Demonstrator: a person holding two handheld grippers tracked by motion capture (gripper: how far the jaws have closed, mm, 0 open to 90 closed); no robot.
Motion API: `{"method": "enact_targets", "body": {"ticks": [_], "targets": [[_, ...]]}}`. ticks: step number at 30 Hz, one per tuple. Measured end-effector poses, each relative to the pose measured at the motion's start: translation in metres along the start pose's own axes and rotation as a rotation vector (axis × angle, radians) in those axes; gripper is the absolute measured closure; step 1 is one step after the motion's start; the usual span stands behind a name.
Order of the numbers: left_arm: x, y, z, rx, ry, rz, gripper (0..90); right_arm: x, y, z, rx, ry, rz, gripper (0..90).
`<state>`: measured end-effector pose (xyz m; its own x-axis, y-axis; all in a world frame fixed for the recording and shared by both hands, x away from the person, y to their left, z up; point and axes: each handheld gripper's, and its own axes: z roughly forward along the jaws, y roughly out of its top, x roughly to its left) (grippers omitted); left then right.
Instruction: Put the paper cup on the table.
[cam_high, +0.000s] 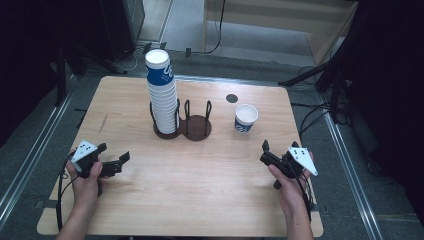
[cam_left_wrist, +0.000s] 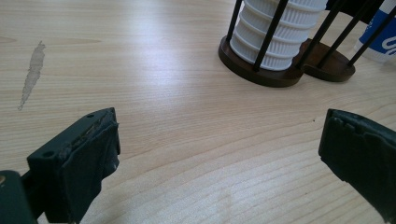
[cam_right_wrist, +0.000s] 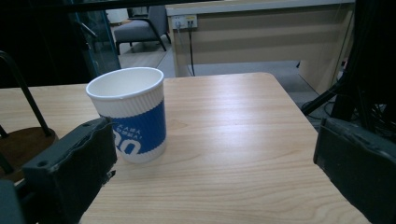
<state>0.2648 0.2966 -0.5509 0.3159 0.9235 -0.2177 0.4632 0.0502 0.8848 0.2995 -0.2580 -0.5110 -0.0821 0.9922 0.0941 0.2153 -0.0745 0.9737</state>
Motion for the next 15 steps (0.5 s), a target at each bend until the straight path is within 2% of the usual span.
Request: {"method": "enact_targets", "body": {"ticks": [5, 15], "targets": [[0.000, 0.000, 0.000, 0.000, 0.001, 0.001, 0.0, -0.009, -0.005, -0.007, 0.002, -0.015, -0.006, 0.0], [-0.001, 0.000, 0.000, -0.001, 0.001, 0.004, 0.0, -0.027, -0.016, -0.021, 0.015, -0.040, 0.012, 0.0]]}}
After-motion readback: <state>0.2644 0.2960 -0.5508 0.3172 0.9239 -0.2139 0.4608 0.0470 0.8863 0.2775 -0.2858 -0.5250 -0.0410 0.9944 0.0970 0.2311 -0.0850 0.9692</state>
